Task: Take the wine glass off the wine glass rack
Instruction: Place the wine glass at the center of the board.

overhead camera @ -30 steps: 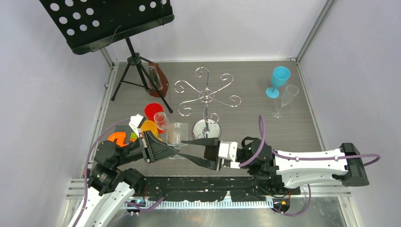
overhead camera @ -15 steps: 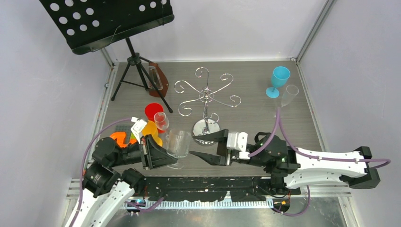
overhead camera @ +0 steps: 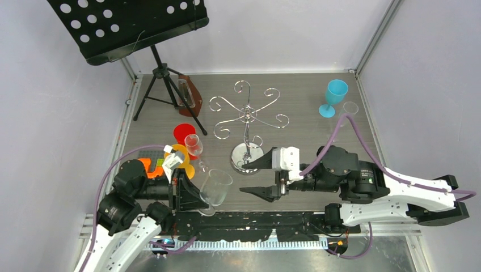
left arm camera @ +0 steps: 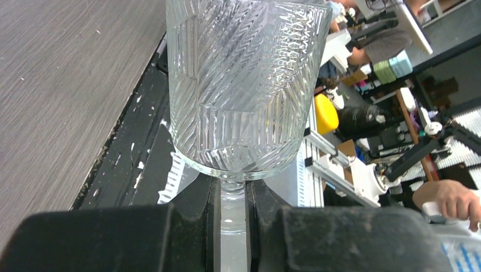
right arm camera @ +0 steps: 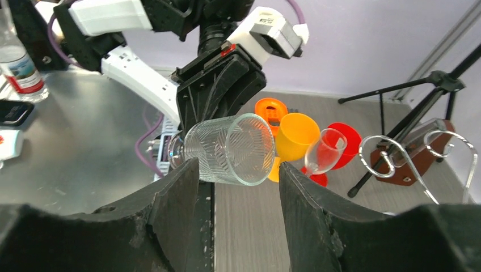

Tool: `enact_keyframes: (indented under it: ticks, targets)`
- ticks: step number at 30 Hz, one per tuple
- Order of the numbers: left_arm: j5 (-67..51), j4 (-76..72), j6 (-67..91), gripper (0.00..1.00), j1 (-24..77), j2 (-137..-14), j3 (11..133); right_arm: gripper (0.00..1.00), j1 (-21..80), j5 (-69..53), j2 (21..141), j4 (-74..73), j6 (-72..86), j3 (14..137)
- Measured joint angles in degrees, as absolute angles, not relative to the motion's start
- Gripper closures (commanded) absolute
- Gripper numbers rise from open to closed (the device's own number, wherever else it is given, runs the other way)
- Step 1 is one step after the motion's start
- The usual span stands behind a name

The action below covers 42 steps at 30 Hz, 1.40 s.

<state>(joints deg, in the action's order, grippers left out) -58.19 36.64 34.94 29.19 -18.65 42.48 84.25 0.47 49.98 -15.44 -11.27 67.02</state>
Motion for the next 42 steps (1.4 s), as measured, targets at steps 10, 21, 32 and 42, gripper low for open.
enact_keyframes:
  ticks: [10, 21, 32, 42]
  targets:
    - [-62.83, 43.94, 24.36, 1.00, 29.19, -19.03, 45.01, 0.35, 83.50, -10.00, 58.04, -29.26, -10.57, 76.55]
    - [-65.45, 47.09, 19.86, 1.00, 29.19, -18.96, 45.17, 0.34, 81.14, -21.34, 63.77, -33.08, -10.28, 80.53]
    - [-66.78, 47.03, 19.27, 1.00, 29.19, -17.78, 45.17, 0.46, 80.29, -27.16, 69.65, -33.58, -9.82, 81.41]
    - [-67.37, 47.05, 19.27, 1.00, 29.26, -17.34, 45.17, 0.52, 80.01, -31.16, 70.98, -32.97, -8.82, 81.49]
